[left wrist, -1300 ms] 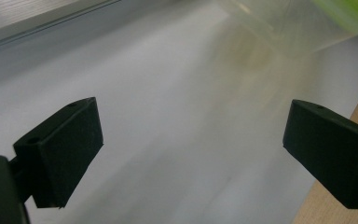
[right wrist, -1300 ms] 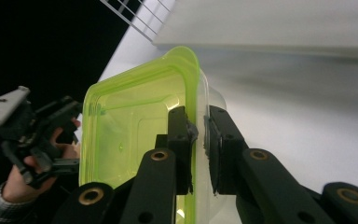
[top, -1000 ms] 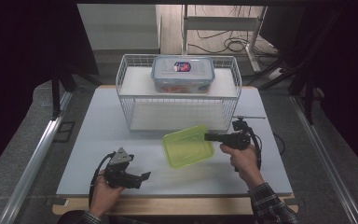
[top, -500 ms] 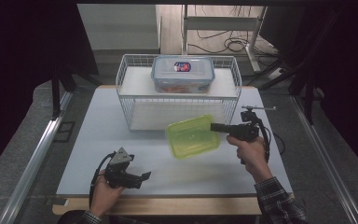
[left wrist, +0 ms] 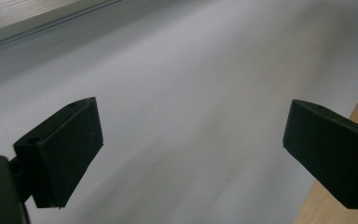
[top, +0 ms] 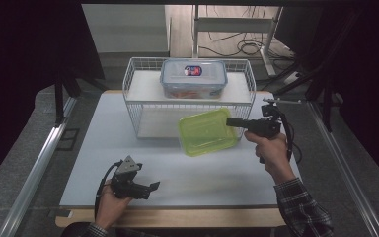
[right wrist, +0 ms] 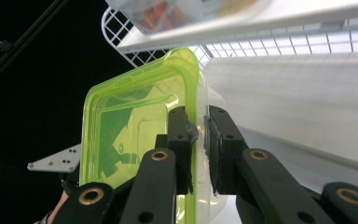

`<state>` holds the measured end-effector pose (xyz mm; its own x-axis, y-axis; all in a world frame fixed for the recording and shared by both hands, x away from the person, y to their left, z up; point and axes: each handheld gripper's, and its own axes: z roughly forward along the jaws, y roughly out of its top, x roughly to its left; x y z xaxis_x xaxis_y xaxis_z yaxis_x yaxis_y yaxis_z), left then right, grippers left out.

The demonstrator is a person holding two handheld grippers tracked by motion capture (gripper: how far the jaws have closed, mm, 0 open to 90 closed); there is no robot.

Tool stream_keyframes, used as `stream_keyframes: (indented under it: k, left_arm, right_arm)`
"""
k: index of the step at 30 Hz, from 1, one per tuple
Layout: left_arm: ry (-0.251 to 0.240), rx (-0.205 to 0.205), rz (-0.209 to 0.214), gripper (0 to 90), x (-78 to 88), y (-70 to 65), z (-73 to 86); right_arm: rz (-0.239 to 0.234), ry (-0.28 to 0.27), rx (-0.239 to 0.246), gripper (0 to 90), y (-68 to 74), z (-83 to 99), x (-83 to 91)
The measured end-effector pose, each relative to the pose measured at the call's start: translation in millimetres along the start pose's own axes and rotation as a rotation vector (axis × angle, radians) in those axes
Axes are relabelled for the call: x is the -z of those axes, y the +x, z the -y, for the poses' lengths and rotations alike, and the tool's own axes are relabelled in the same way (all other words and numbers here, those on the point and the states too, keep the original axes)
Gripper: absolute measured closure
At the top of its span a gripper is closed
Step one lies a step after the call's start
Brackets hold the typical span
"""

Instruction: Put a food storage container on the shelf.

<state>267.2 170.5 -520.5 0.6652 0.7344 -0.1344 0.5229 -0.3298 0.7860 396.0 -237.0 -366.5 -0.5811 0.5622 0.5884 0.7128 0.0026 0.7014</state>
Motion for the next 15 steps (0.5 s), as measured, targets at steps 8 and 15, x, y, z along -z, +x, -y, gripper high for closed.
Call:
stream_keyframes:
  k: [8, 15]
  left_arm:
    - [-0.003, -0.001, 0.001, 4.5, -0.6, 0.3, -0.2]
    - [-0.003, -0.002, 0.003, 4.5, -1.4, 0.0, -0.4]
  right_arm:
    - [-0.001, -0.027, 0.016, 80.4, 9.2, -17.9, 8.7]
    - [0.001, -0.038, 0.041, 80.4, 20.1, -32.3, 13.1]
